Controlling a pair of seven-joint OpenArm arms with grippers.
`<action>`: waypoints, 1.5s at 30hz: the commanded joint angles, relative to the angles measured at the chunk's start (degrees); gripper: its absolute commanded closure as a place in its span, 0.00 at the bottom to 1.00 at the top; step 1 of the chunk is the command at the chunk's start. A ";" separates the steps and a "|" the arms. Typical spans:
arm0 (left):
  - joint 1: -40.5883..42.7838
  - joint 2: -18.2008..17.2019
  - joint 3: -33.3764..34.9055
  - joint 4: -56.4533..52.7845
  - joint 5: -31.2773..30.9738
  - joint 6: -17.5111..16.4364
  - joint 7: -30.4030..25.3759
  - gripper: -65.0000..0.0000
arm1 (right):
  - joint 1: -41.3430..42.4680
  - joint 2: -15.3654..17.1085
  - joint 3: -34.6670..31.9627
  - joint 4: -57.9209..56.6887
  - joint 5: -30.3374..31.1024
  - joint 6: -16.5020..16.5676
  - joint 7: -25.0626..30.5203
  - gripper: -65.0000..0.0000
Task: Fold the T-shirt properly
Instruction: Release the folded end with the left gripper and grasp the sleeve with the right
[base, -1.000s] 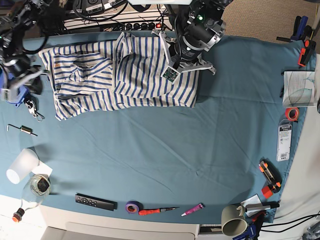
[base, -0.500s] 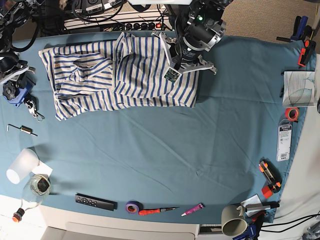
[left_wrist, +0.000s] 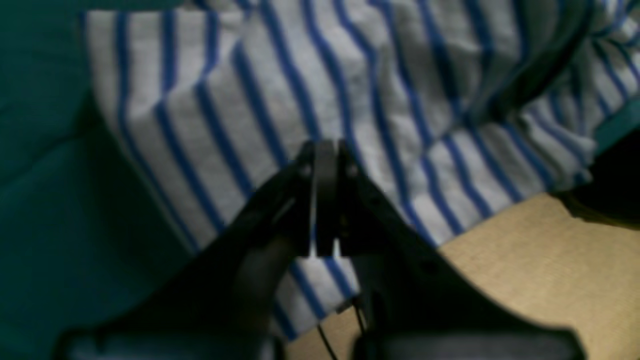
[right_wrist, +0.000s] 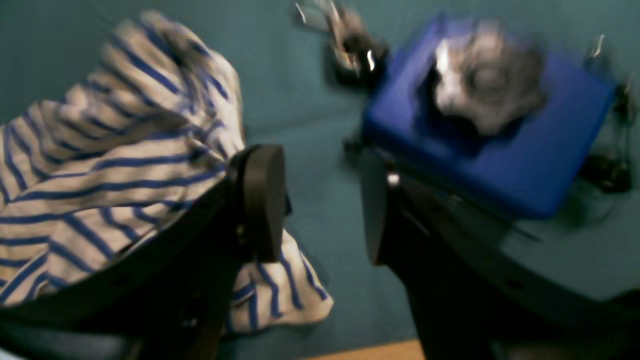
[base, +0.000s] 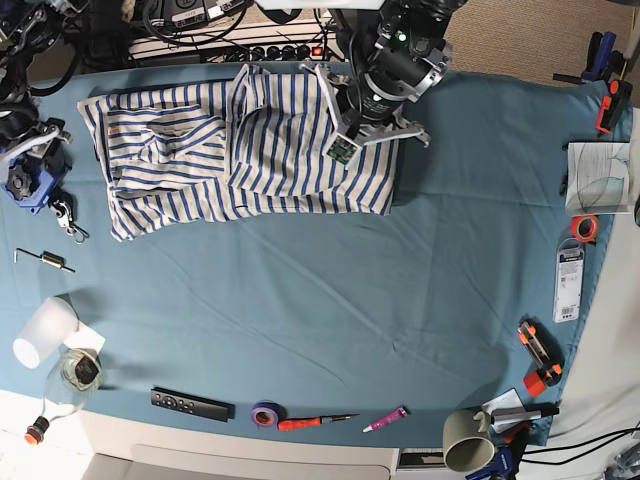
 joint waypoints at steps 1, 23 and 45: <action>-0.11 0.44 0.20 0.83 -0.20 0.17 -0.81 1.00 | 1.18 1.18 0.35 -0.85 2.23 1.66 -0.07 0.61; -0.11 0.44 0.22 0.83 -0.17 -0.04 -0.79 1.00 | 6.27 1.18 -8.74 -13.99 6.99 6.75 -4.22 0.61; -0.11 0.44 0.20 0.83 -0.15 -0.04 -0.81 1.00 | 6.27 1.07 -19.56 -18.45 5.88 0.42 -2.82 1.00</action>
